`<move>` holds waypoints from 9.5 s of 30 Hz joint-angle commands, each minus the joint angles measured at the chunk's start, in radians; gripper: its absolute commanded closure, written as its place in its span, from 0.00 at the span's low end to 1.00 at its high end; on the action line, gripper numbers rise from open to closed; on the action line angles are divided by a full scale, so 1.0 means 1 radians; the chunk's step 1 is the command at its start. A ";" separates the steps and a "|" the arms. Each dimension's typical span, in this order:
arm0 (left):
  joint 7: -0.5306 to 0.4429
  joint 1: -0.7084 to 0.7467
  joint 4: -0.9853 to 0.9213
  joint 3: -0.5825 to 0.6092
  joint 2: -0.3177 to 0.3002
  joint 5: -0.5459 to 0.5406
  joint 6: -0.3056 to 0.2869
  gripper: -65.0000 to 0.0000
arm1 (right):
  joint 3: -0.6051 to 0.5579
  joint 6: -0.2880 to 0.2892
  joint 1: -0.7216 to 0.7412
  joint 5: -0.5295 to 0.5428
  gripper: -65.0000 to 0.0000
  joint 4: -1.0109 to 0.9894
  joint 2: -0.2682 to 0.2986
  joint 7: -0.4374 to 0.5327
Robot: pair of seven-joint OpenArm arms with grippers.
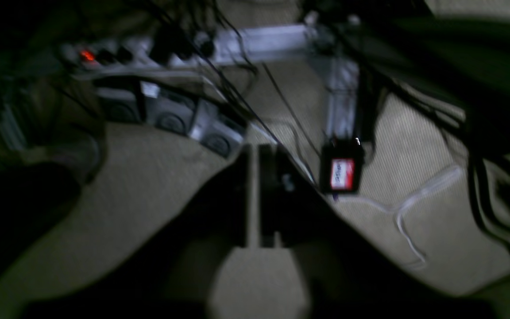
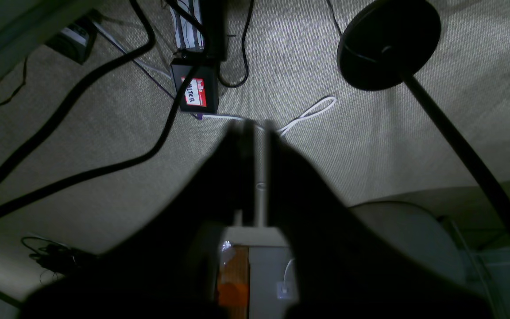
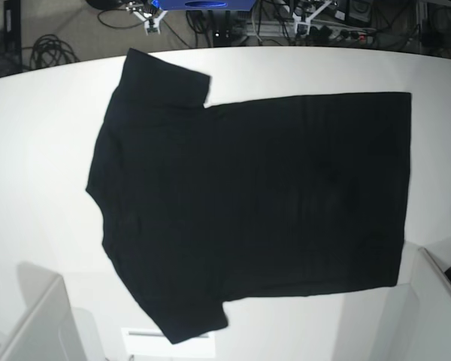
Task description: Fold the T-shirt properly
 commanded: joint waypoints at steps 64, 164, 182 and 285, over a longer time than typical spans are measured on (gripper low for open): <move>-0.014 0.712 0.973 -0.004 -0.171 -0.006 0.004 1.00 | 0.288 -0.007 -0.569 0.006 1.00 0.816 0.065 -0.014; 0.744 0.371 1.410 -0.592 -0.189 -0.893 -0.132 1.00 | 0.321 0.068 -0.366 1.115 1.00 1.394 0.217 -0.898; 0.743 0.552 1.663 -0.592 -0.197 -0.698 -0.132 1.00 | 0.324 0.065 -0.548 0.940 1.00 1.727 0.187 -0.802; 0.991 -0.045 1.642 -0.851 -0.112 -0.448 -0.129 0.26 | 0.403 -0.207 0.095 0.708 0.50 1.592 0.164 -0.858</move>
